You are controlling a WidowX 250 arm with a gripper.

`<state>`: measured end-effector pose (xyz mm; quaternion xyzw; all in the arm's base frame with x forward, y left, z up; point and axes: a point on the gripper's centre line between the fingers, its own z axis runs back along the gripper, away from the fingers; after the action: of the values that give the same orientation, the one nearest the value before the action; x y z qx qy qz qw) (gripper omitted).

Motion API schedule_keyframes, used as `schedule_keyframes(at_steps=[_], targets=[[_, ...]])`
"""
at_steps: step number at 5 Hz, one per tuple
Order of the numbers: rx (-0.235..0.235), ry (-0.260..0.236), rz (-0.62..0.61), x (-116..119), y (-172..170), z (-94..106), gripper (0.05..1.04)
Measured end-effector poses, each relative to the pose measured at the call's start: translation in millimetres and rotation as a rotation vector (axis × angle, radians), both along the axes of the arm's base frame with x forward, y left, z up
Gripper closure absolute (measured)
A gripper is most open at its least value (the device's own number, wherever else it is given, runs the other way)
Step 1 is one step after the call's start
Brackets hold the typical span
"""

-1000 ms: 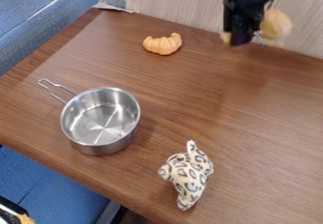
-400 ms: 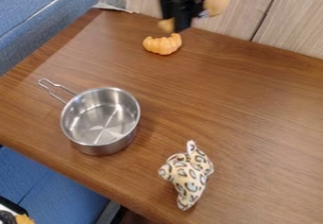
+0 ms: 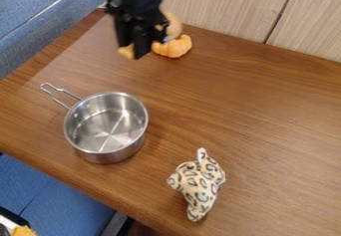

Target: Put the drumstick in between the silver pot and croissant

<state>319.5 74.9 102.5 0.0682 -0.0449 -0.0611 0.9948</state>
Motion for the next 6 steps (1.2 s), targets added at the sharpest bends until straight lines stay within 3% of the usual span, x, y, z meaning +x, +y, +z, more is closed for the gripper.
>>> schedule_keyframes(at_steps=[1,2,4,5,6], targets=[[0.022,-0.003,0.202,-7.5,12.8,-13.3,0.756],[0.038,0.067,0.345,-15.2,20.0,-33.3,0.756],[0.033,0.116,0.415,-8.9,21.6,-53.7,0.756],[0.017,0.108,0.421,-6.6,21.7,-54.4,0.692],[0.011,0.104,0.428,-6.0,23.0,-54.8,0.402]])
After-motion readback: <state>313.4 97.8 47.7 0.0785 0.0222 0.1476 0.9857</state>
